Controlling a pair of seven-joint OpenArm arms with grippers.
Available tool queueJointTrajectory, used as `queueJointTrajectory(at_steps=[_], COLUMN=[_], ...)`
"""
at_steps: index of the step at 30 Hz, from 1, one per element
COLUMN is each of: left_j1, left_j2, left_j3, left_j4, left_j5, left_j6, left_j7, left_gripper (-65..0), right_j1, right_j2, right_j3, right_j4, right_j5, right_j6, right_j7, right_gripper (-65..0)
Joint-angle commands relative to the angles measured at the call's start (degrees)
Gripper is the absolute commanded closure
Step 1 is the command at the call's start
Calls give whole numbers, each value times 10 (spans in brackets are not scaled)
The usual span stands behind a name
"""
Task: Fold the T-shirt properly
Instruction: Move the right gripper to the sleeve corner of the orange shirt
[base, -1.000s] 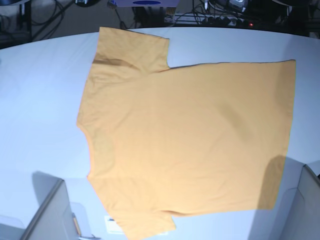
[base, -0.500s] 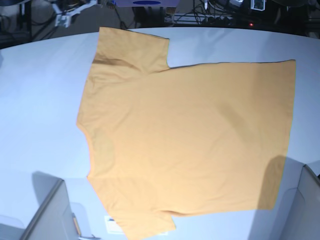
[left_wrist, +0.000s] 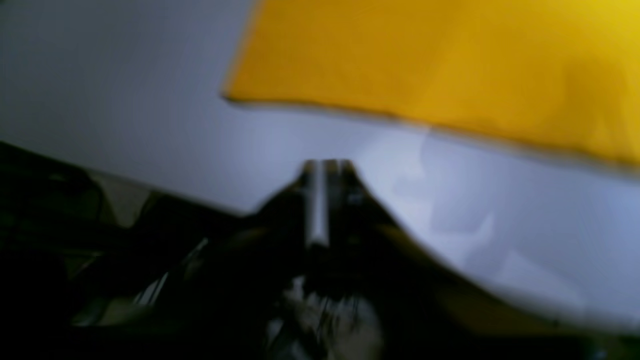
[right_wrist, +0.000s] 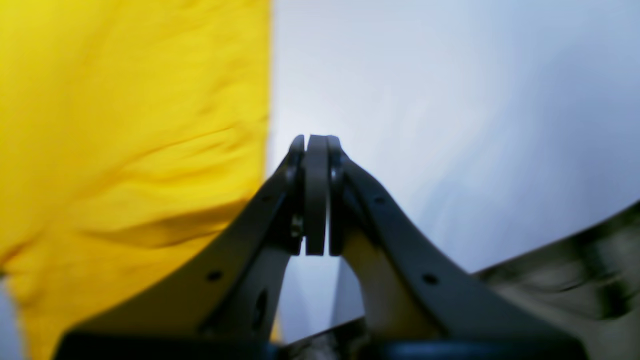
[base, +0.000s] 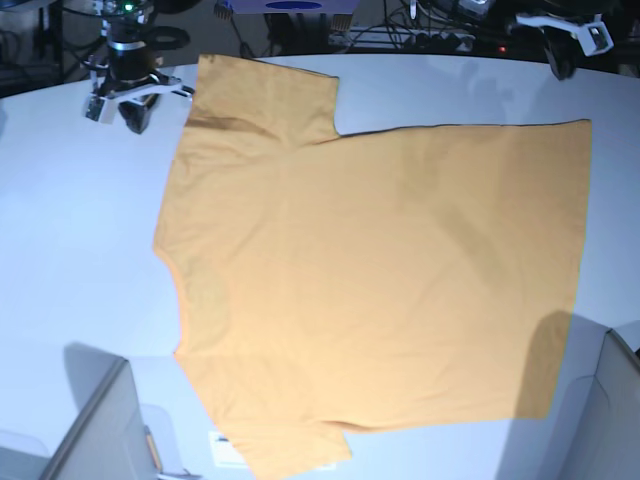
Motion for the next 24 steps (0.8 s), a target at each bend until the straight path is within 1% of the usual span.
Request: queueJointTrajectory(at_steps=[1, 3, 4, 5, 6, 8, 9, 10, 11, 12, 14, 15, 16, 18, 20, 22, 24], left_j1=[2, -23, -38, -52, -68, -95, -108, -118, -129, -138, -156, -166, -175, -186, -193, -198, -202], left_j2=[-5, -5, -5, -3, -3, -4, -5, -5, -5, -5, -2, -1, 1, 1, 1, 1, 1], left_j3=[-17, -46, -67, -87, -109, -144, -158, -173, -186, -201, -229, -243, -257, -278, -296, -309, -317], left_j4=[11, 11, 11, 11, 11, 11, 10, 9, 10, 10, 8, 8, 7, 2, -8, -21, -32], left_j5=[-7, -18, -28, -39, -51, -75, -87, -95, -102, -106, -106, -106, -106, -106, -107, -106, -106], left_j6=[-2, -2, -3, -4, -4, -4, -4, -11, -28, -58, -139, -172, -195, -217, -230, -238, -238], left_j7=[-3, 36, 66, 94, 130, 194, 224, 248, 263, 273, 285, 290, 299, 327, 339, 339, 339], left_gripper=[-130, -201, -237, -272, -316, -382, -403, -423, -441, -454, -457, -457, -457, -457, -457, -457, -456], right_j1=[4, 19, 25, 28, 30, 37, 38, 42, 48, 49, 56, 61, 63, 70, 70, 73, 73], right_j2=[3, 4, 6, 10, 13, 25, 35, 46, 55, 69, 99, 113, 126, 144, 152, 158, 159], right_j3=[3, 5, 5, 4, 2, 1, 3, 5, 5, 6, 6, 6, 6, 6, 6, 4, 1], right_j4=[11, 11, 10, 9, 9, 9, 8, 8, 7, 4, -10, -20, -33, -55, -78, -100, -117], right_j5=[18, 59, 76, 89, 103, 141, 164, 192, 221, 251, 319, 349, 378, 404, 407, 410, 410], right_j6=[1, 1, 1, 1, 1, 1, 1, 1, 1, 1, 1, 1, 1, 0, -1, -1, -1], right_j7=[3, -25, -38, -45, -52, -65, -77, -90, -100, -113, -126, -129, -130, -130, -131, -131, -132], right_gripper=[0, -141, -209, -246, -269, -296, -311, -330, -347, -363, -387, -389, -390, -386, -387, -387, -387])
